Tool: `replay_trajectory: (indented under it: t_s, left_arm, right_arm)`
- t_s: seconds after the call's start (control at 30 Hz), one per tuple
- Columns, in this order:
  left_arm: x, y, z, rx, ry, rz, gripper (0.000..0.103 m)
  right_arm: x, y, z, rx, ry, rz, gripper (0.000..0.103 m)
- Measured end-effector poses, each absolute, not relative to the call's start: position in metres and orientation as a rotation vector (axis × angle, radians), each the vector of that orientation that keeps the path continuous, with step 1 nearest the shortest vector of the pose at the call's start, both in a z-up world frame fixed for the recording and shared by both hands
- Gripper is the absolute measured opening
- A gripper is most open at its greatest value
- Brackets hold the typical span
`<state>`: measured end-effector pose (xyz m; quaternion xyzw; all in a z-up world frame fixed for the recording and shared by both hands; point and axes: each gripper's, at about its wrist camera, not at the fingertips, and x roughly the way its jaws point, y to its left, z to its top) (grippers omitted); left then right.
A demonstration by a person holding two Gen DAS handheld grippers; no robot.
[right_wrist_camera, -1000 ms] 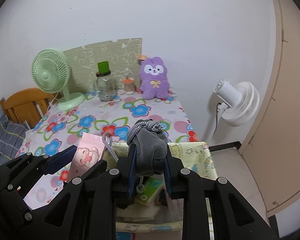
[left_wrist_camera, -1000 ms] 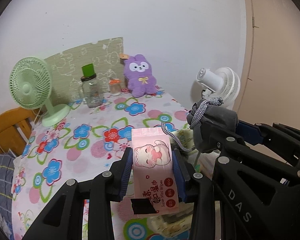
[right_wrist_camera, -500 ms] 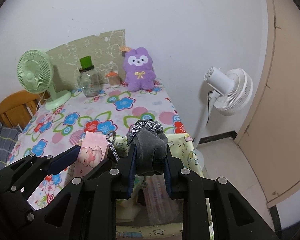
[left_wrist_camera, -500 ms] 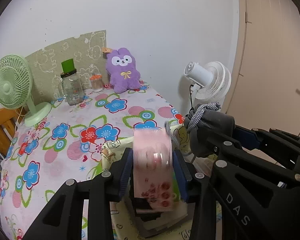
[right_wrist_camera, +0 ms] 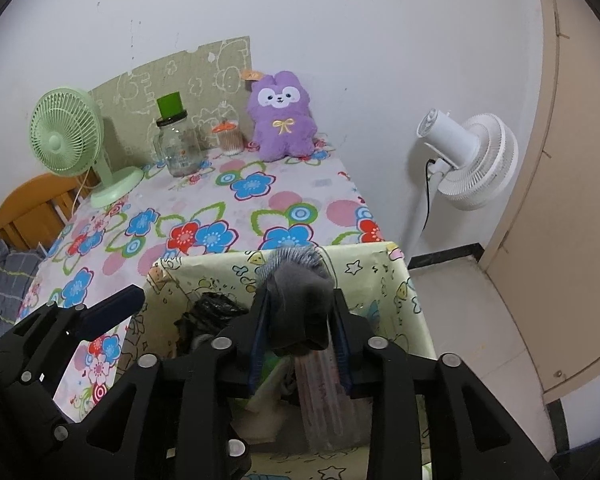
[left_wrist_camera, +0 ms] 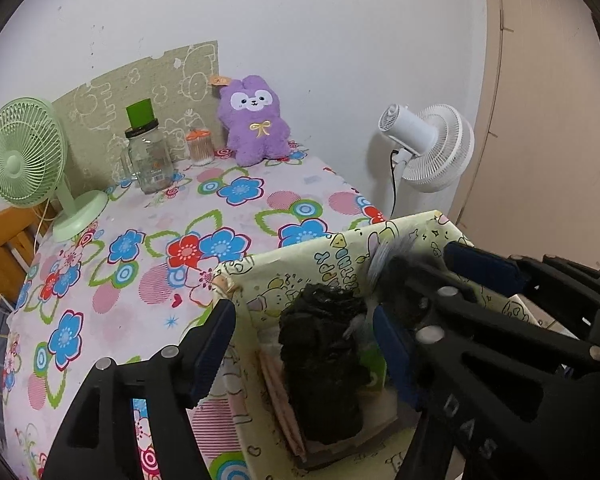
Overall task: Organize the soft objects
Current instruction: 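Lower the wipes pack into the box with left while right lowers the grey item and opens, then withdraw both open grippers away from the gift box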
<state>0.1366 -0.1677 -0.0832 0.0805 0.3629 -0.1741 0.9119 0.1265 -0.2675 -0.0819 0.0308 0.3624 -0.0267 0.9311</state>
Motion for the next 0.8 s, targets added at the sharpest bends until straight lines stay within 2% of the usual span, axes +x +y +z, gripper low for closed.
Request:
replay_trajectory:
  t_s: [0.03,0.07,0.1,0.33,0.57,0.8]
  left_arm:
    - [0.135,-0.166,-0.083,0.166,0.745,-0.355,0.076]
    - [0.134,-0.165,-0.082,0.165,0.742,-0.354,0.076]
    - [0.133,-0.163,-0.080,0.163,0.739,-0.352,0.077]
    - [0.122,-0.150,-0.071,0.164,0.727,-0.336,0.082]
    - [0.107,-0.134,-0.060,0.161,0.703,-0.327,0.083]
    - [0.091,-0.114,-0.046,0.150,0.657,-0.319,0.091]
  right_arm:
    - [0.125,-0.267,-0.082,0.067,0.738,-0.051,0.055]
    - [0.123,-0.266,-0.081,0.074,0.732,-0.049,0.066]
    - [0.120,-0.265,-0.080,0.079,0.722,-0.047,0.069]
    - [0.110,-0.252,-0.072,0.067,0.701,-0.053,0.072]
    - [0.090,-0.238,-0.060,0.070,0.668,-0.075,0.076]
    - [0.072,-0.219,-0.045,0.064,0.624,-0.085,0.081]
